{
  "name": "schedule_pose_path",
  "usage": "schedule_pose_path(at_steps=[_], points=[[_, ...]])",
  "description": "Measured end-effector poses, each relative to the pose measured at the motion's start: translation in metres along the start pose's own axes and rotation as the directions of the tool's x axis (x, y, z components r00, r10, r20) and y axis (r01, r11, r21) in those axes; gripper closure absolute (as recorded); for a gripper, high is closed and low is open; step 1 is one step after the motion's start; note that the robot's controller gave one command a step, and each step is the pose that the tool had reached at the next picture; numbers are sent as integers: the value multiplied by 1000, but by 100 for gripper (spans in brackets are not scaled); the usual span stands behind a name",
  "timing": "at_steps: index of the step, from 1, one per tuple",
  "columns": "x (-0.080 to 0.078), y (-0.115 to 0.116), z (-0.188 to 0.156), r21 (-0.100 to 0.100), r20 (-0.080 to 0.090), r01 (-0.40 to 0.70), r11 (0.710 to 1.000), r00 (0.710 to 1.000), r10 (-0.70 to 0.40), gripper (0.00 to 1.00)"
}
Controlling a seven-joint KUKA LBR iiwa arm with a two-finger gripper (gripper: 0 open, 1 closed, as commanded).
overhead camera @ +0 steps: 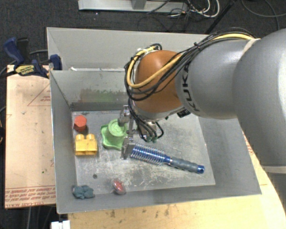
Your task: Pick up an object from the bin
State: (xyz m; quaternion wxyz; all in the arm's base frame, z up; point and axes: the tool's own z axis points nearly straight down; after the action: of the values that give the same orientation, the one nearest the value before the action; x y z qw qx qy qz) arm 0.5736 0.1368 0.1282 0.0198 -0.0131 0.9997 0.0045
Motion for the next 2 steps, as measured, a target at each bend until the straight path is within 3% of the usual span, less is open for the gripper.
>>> schedule_pose_path(at_steps=[1,2], points=[[48,-69,-9,-5,-23,382,924,924,-382,0],[40,-66,-6,0,-6,331,943,943,-331,0]])
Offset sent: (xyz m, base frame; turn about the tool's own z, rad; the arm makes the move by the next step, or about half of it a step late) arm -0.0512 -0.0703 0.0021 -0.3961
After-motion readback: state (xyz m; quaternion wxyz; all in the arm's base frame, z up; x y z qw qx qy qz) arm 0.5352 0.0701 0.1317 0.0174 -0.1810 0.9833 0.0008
